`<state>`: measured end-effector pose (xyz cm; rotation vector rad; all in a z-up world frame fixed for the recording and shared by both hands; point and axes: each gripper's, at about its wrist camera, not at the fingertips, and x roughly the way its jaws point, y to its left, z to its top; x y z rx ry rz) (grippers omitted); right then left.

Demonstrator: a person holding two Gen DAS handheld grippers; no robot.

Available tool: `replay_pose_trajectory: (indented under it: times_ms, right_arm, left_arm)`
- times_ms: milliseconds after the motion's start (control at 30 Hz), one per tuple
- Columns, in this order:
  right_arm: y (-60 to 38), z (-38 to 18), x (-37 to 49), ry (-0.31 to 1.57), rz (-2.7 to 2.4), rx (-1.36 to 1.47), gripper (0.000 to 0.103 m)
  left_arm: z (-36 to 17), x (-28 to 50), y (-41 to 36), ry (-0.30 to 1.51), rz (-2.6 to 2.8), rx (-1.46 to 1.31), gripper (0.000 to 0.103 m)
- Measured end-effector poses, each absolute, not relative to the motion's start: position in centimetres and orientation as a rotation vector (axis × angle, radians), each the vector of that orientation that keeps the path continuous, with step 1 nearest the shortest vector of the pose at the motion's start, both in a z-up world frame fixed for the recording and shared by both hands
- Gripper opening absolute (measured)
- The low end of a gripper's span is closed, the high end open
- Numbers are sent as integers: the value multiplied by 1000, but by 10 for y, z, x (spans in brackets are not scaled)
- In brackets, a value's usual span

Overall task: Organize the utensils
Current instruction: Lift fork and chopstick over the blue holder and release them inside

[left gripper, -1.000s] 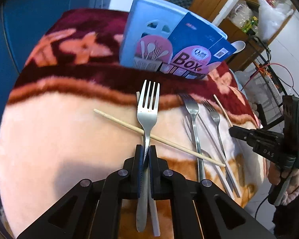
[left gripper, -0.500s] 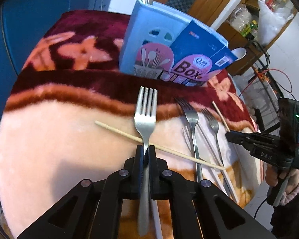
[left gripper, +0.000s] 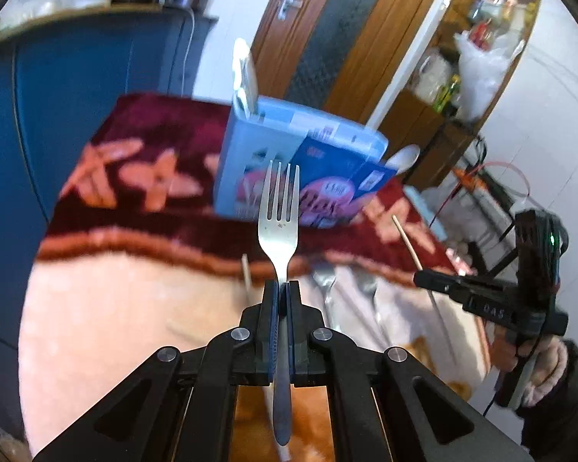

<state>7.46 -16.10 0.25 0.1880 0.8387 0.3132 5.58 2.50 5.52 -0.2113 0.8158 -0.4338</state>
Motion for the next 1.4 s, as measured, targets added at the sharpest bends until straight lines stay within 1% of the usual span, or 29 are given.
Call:
replay_pose_trajectory:
  times_ms: [167,300,533,667,833,1033,1200,1400]
  right_arm:
    - [-165,17,64,685,319,234,6]
    - [-167,25,67,598,319,268,6]
    - [-168,42,78,507,329,284,6]
    - [-168,51,88,467,334,305,6]
    - [-167,63,103,421,324,314,6]
    - [-161,82,121,343,297,273,6]
    - [-152,92,141,250,241,222,6]
    - [-142,89,175,157,142,194,6]
  left_arm:
    - [77,54,21,685,-427,-223,4]
    - [91,65,19,629,-418,-244,4]
    - [123,95,13,504,-379,-269,4]
    - [141,116,7,394,-344,-259,4]
    - [153,139,-2,304,-311,-250,4]
    - [151,156,-9,242,-267,-218,4]
    - [134,166,-6,231,-231,-214,4]
    - [113,171,-9,222,-224,-200,4]
